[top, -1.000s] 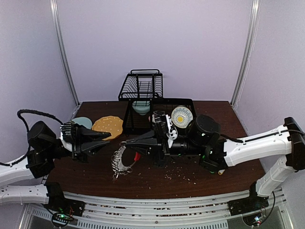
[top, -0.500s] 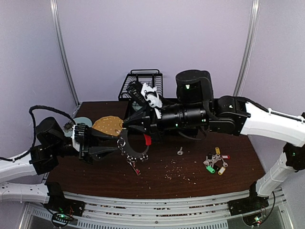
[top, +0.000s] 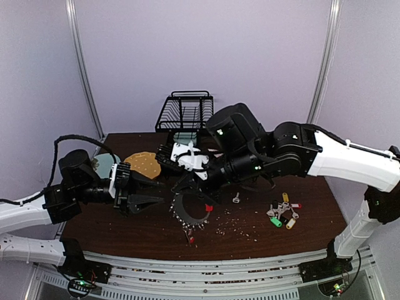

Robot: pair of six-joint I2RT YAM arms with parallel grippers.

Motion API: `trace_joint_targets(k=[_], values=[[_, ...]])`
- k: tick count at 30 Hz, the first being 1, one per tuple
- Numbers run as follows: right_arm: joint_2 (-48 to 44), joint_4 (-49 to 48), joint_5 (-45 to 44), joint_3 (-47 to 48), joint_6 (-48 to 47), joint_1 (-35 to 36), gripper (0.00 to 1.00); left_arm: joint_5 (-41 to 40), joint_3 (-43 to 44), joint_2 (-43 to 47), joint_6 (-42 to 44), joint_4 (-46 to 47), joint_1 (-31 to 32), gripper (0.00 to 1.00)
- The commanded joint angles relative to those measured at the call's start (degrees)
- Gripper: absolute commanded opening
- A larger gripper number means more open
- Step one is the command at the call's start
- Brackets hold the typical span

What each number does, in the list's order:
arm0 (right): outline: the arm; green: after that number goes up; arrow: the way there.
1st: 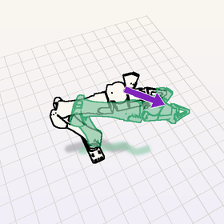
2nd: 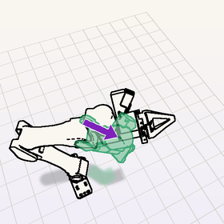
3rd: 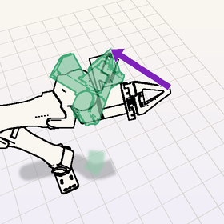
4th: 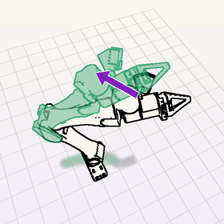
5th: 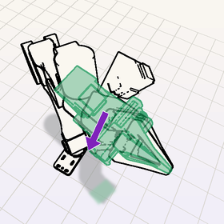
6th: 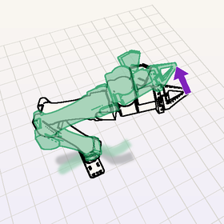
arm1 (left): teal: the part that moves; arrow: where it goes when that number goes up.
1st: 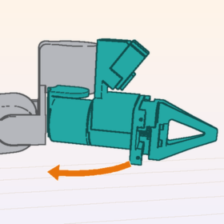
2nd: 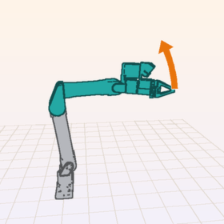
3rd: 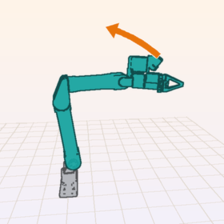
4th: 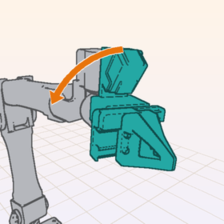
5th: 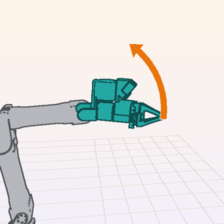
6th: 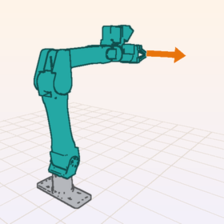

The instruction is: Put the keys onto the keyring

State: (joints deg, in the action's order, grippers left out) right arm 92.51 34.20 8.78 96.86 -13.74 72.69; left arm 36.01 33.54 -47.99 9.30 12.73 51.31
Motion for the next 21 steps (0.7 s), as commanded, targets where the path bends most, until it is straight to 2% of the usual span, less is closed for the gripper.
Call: trace_joint_targets(k=[1,6,14,21], values=[[1.44,0.52,-0.5,2.84,-1.25,0.84,0.0,1.35,2.14,-1.58,-1.03,1.62,0.07,0.33],[2.26,-0.41,0.77,3.01,-1.89,1.13,0.0,2.1,1.58,-1.93,-2.47,3.52,0.47,0.31],[2.86,-1.15,1.43,3.16,-2.15,1.23,0.0,1.71,1.57,-3.01,-2.62,3.48,0.85,0.13],[2.59,-1.5,1.58,3.24,-2.65,1.29,0.0,-1.17,1.57,-2.36,-0.41,1.41,0.93,0.12]])
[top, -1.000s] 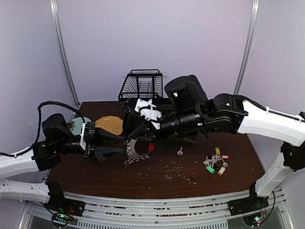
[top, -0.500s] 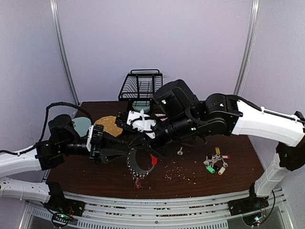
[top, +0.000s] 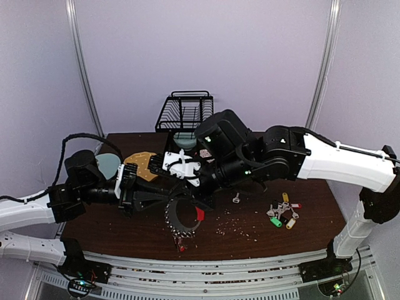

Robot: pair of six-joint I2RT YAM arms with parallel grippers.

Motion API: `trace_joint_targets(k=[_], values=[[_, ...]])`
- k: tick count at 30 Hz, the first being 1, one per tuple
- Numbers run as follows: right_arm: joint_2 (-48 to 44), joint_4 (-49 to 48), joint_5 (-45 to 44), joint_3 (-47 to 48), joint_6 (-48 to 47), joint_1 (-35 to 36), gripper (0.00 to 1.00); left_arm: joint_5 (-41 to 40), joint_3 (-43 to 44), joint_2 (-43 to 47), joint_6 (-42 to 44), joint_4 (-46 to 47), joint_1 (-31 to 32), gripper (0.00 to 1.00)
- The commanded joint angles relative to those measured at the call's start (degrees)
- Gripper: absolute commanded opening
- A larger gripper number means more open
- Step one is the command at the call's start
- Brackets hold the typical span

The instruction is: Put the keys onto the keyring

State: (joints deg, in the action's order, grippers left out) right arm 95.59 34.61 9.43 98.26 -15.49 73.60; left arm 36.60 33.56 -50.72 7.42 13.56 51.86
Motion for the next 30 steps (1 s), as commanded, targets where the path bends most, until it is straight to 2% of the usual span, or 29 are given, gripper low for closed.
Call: trace_joint_targets(k=[1,4,7,10,11,14,19,22,24,26,30], values=[[-0.49,-1.92,0.95,1.85,-0.87,0.32,0.0,-1.79,1.63,0.22,1.5,0.37,0.35,0.12],[-0.61,-1.76,0.66,1.85,-0.85,0.4,0.0,-1.36,1.94,-0.16,1.66,-0.25,0.45,0.13],[-0.88,-1.79,0.08,1.6,-0.77,0.4,0.0,-1.01,1.84,0.43,2.33,-0.72,0.44,0.19],[-1.17,-2.0,-0.11,1.34,-0.73,0.4,0.0,-0.92,1.51,1.11,3.23,-1.13,0.39,0.21],[-1.27,-2.15,-0.07,1.18,-0.7,0.38,0.0,-0.85,1.6,1.07,3.34,-1.38,0.46,0.19],[-1.44,-2.68,0.42,0.63,-0.72,0.4,0.0,-0.67,2.12,0.72,3.37,-1.77,0.39,0.0],[-1.5,-2.87,0.62,0.61,-0.51,0.4,0.0,0.36,2.32,0.78,2.92,-1.27,0.44,0.0],[-1.86,-4.3,1.1,-0.09,-0.15,0.33,0.0,-1.89,2.25,1.42,2.3,-0.52,0.4,0.0],[-3.44,-8.29,-0.51,-2.91,0.86,0.18,0.17,-4.2,1.58,3.06,1.06,2.05,0.36,0.0],[-6.27,-16.74,0.19,-9.42,2.48,-0.38,0.26,-5.44,-0.4,5.31,-1.43,7.08,0.36,0.0],[-12.13,-38.59,7.99,-24.03,7.49,-1.26,0.29,-7.22,-5.32,8.51,-8.88,20.24,0.37,0.0]])
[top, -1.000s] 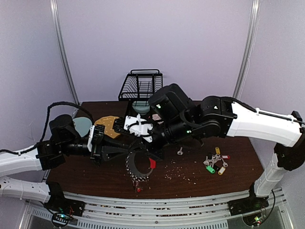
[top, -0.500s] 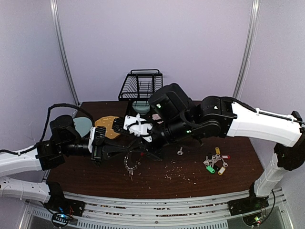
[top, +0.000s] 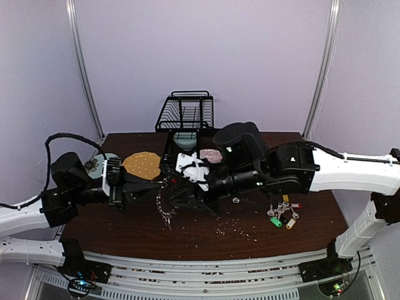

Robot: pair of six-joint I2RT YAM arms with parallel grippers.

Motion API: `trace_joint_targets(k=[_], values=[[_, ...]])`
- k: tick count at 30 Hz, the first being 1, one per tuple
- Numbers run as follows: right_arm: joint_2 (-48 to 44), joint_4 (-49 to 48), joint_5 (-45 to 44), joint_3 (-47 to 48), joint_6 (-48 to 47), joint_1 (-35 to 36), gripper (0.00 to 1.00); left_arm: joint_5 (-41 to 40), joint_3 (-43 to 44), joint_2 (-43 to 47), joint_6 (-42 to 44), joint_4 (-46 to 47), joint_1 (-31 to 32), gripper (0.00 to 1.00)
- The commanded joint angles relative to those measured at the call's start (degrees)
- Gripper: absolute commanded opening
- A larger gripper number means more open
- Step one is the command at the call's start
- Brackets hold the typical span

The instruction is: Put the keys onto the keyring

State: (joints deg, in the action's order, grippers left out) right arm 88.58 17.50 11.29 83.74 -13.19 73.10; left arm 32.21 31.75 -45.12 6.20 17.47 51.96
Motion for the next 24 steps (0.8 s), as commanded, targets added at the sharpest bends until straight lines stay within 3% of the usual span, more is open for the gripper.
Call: trace_joint_targets(k=[1,6,13,18,24], values=[[-6.0,-26.26,6.93,-12.22,6.26,-0.84,0.27,-2.83,-4.46,3.02,-10.33,19.75,0.3,0.0],[-7.59,-41.17,9.98,-19.27,10.71,-0.8,0.19,-0.6,-9.85,-0.99,-24.3,41.04,0.24,0.0],[-6.78,-47.68,13.03,-20.87,13.45,-0.77,0.19,-1.81,-12.75,-6.03,-29.37,57.09,0.81,0.0],[-5.88,-51.33,9.62,-21.41,14.59,-0.83,0.19,-3.07,-13.14,-8.5,-26.54,59.96,3.65,0.0],[-5.54,-53.82,11.39,-20.12,13.74,-0.81,0.24,-2.45,-11.09,-8.2,-22.39,54.78,4.7,0.0]])
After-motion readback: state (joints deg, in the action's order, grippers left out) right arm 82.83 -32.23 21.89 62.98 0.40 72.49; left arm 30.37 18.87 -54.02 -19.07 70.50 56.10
